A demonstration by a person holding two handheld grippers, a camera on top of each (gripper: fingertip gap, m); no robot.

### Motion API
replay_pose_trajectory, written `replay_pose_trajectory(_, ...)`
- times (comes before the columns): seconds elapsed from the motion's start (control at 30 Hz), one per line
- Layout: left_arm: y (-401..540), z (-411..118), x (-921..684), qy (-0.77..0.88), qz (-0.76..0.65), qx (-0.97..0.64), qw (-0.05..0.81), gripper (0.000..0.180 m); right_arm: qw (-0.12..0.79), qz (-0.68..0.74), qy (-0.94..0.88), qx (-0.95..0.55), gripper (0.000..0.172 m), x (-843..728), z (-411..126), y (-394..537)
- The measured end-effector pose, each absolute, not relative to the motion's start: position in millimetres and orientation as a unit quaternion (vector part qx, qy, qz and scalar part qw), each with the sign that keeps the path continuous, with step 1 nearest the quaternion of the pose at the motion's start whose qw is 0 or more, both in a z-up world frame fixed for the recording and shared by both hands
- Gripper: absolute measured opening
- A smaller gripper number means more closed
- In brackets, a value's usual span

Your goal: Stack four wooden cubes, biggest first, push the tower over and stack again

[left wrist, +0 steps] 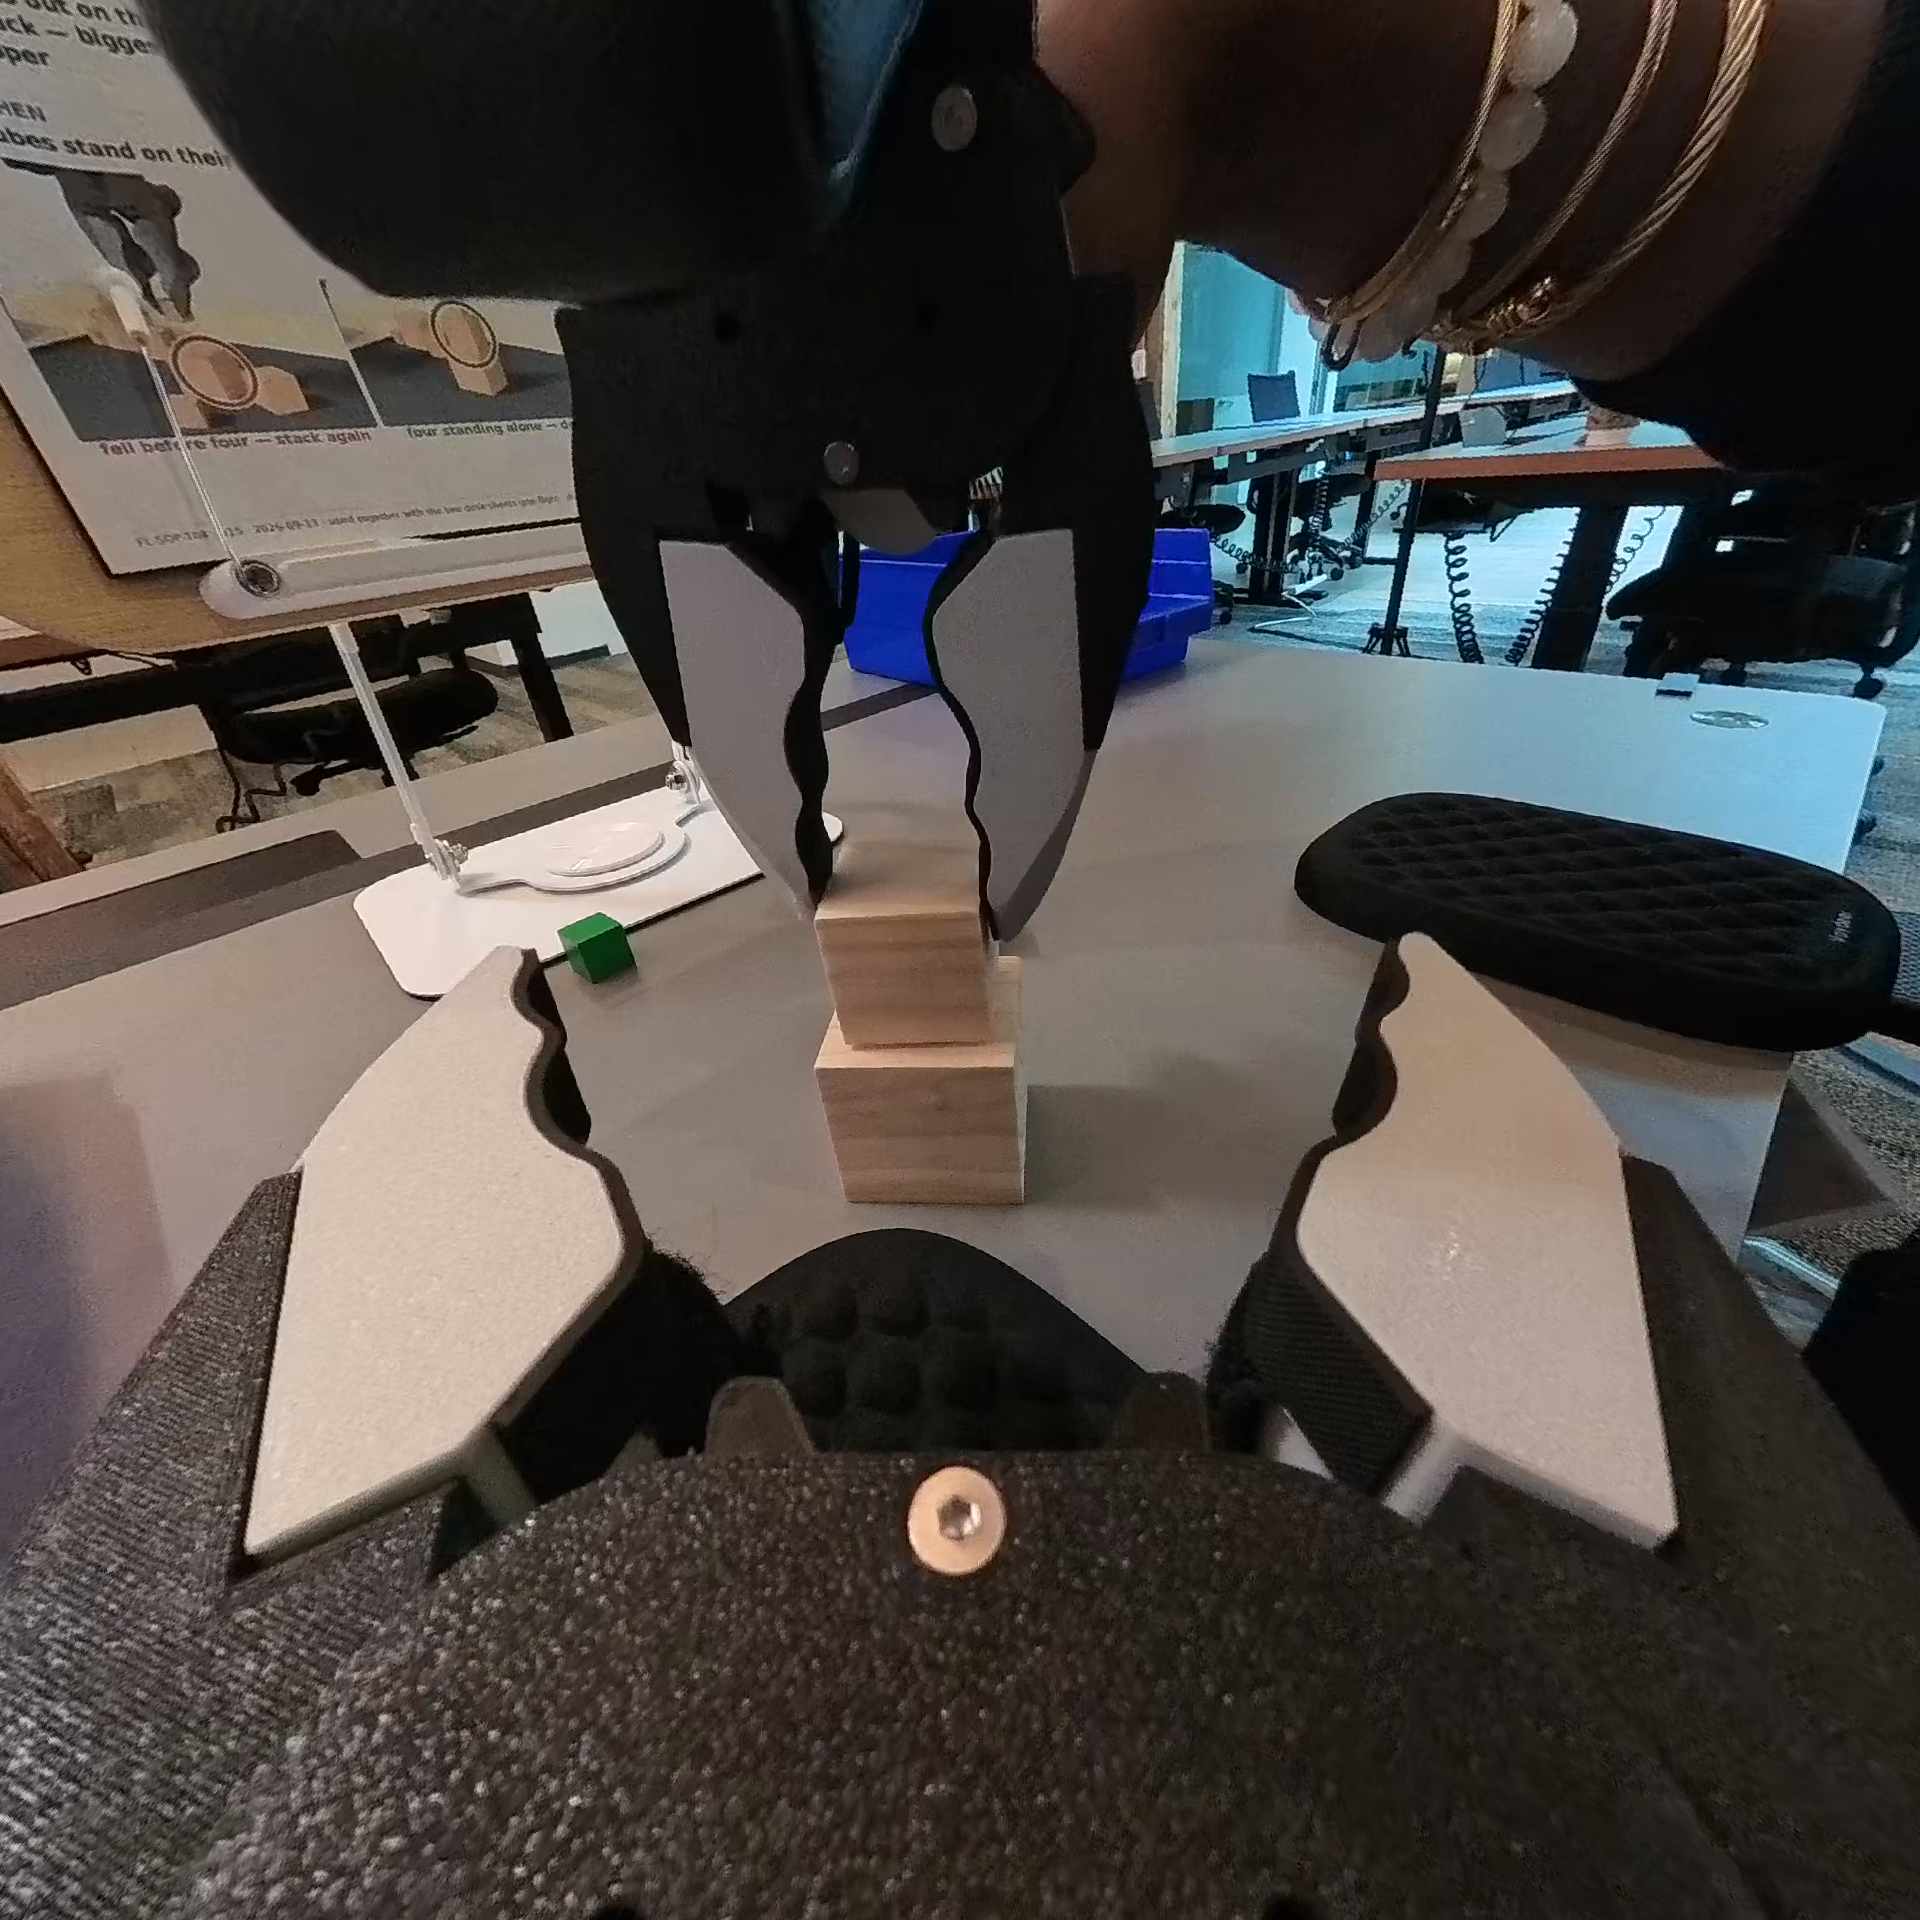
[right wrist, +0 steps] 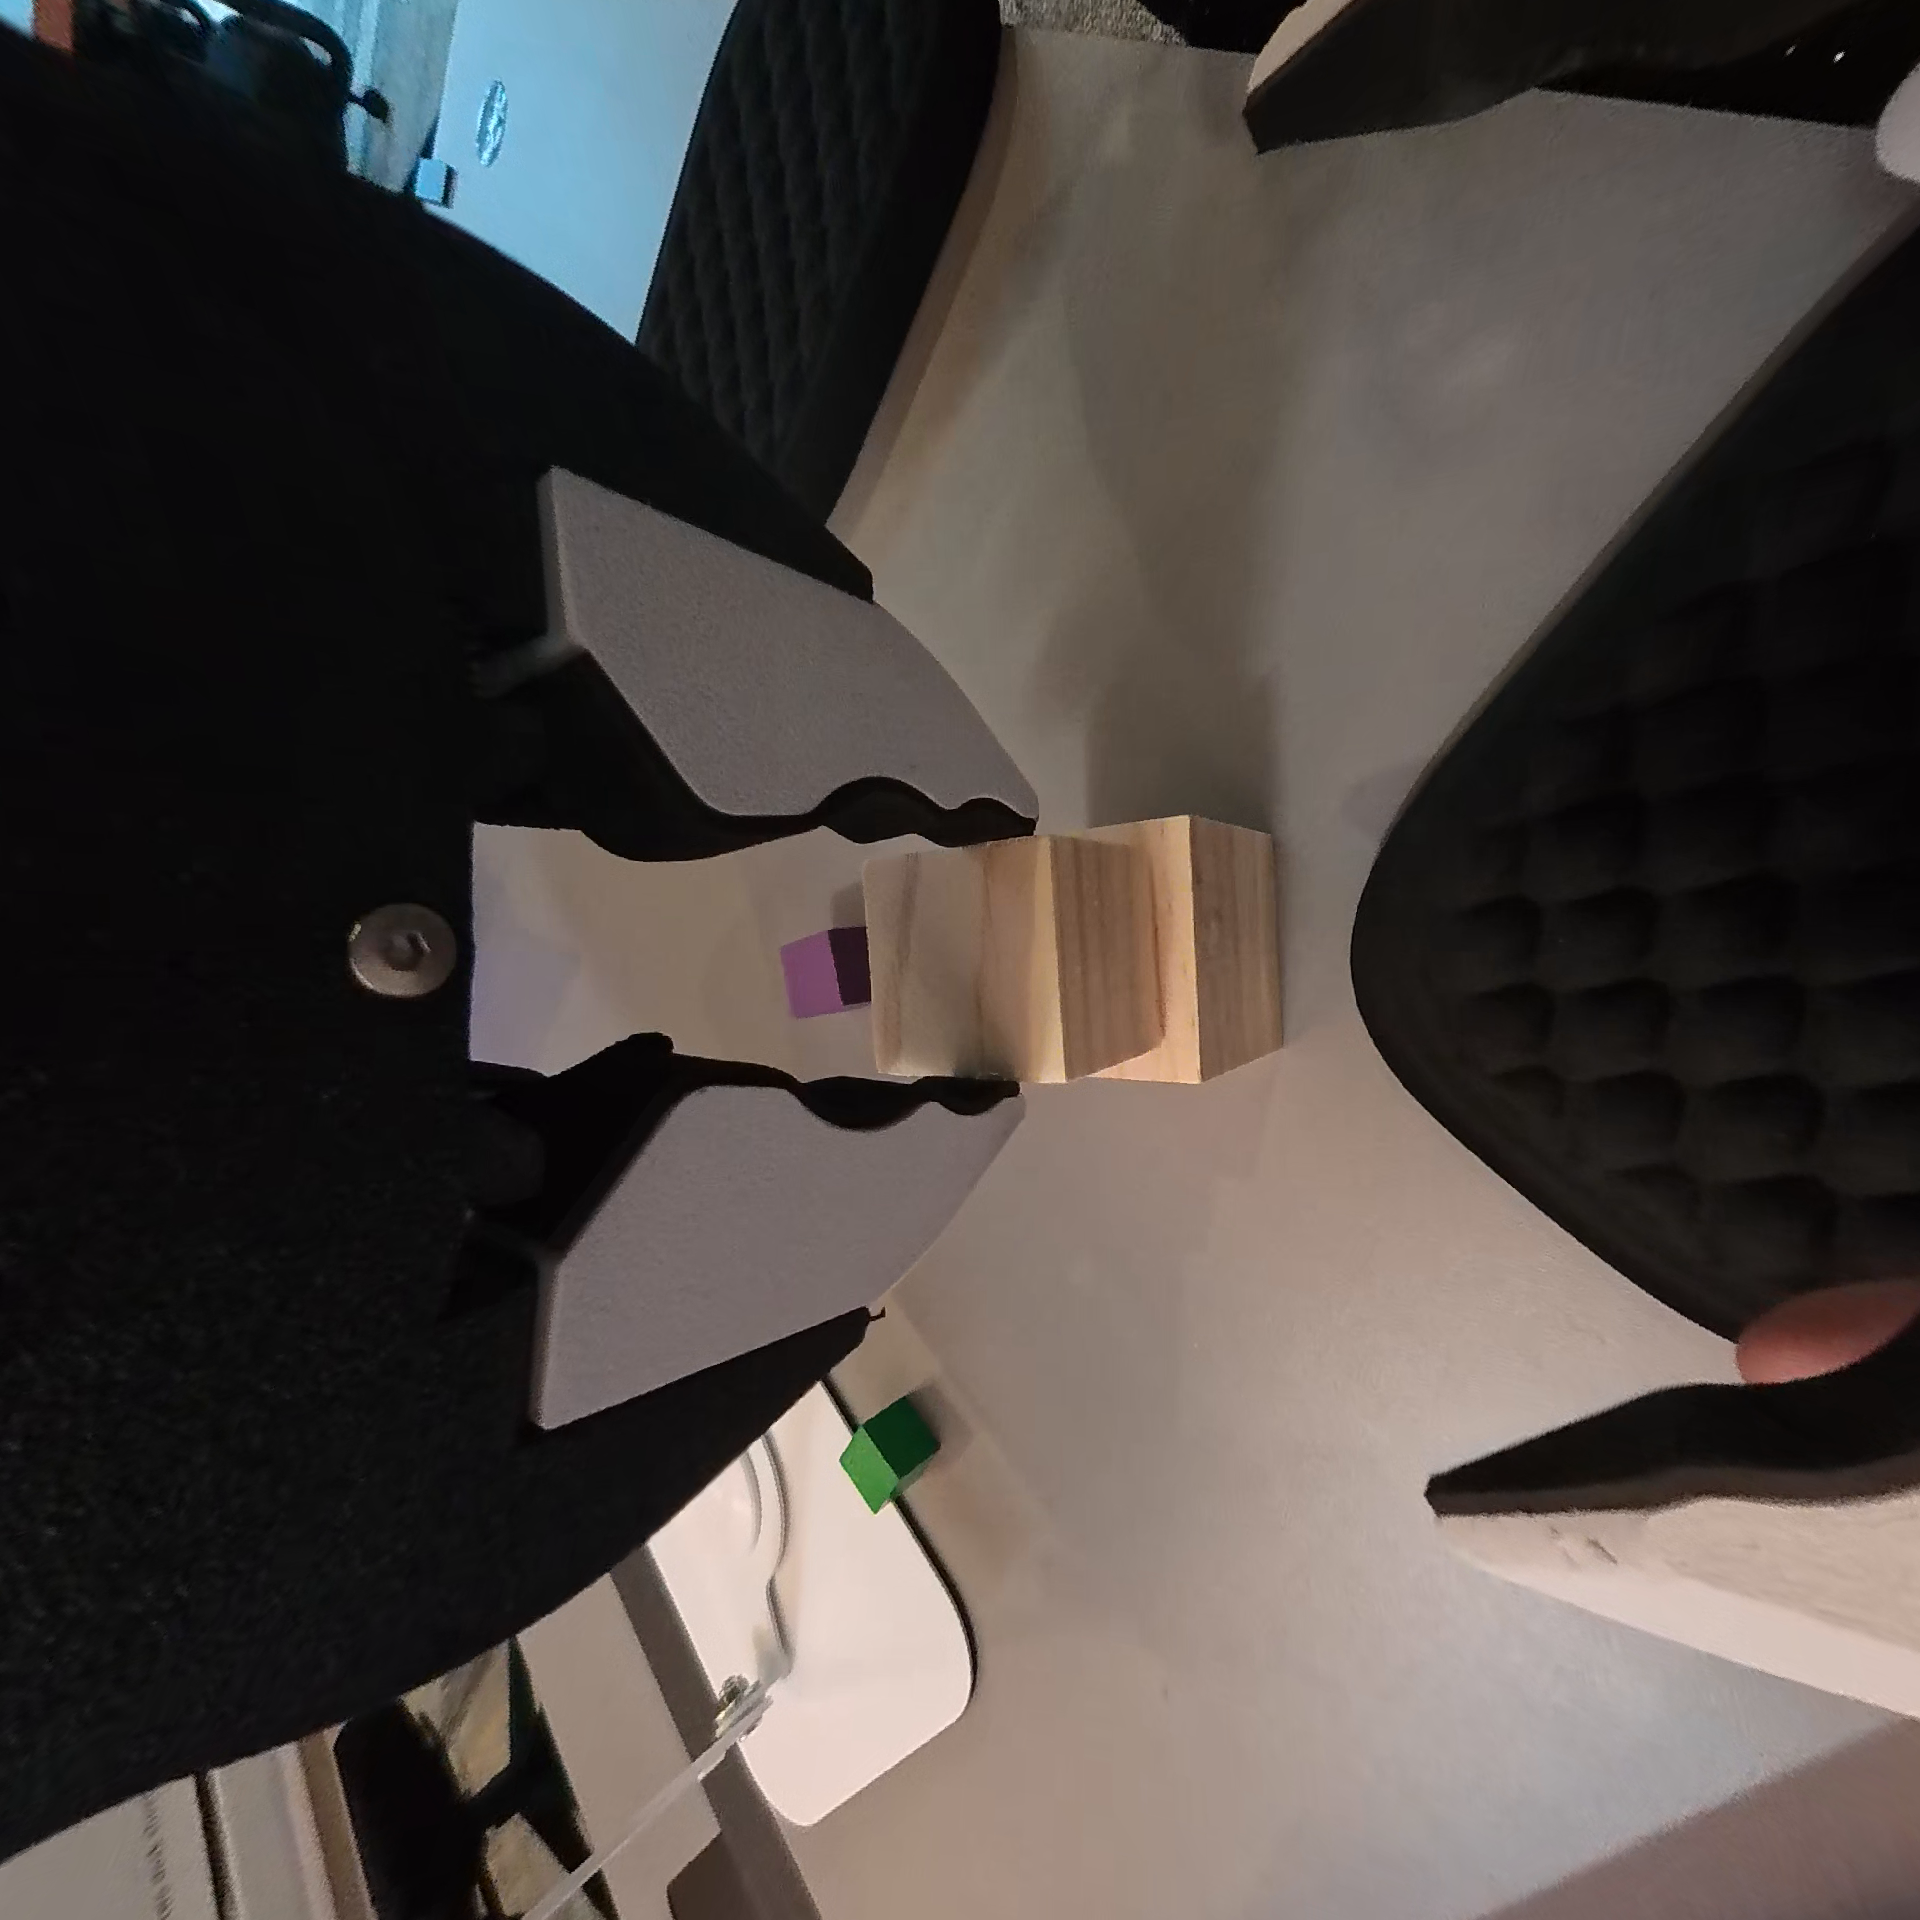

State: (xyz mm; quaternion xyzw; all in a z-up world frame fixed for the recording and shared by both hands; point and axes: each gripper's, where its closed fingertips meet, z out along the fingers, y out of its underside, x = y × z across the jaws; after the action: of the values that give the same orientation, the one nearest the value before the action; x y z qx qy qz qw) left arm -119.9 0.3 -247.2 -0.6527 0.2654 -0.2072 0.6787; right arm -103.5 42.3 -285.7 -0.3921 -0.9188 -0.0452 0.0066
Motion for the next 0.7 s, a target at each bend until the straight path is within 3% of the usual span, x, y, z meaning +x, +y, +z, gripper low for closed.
replay_pose_trajectory(0.57, -0.1, -246.6, -120.2, 0.265, -0.21, -0.651, 0.679, 0.14, 0.012, -0.03, -0.915, -0.403, 0.043, -104.5, -288.5, 42.1)
replay_pose_trajectory(0.7, -0.3, -246.4, -120.3, 0.265, -0.21, -0.651, 0.68, 0.139, 0.012, -0.018, -0.912, -0.41, 0.055, -104.2, -287.6, 40.5)
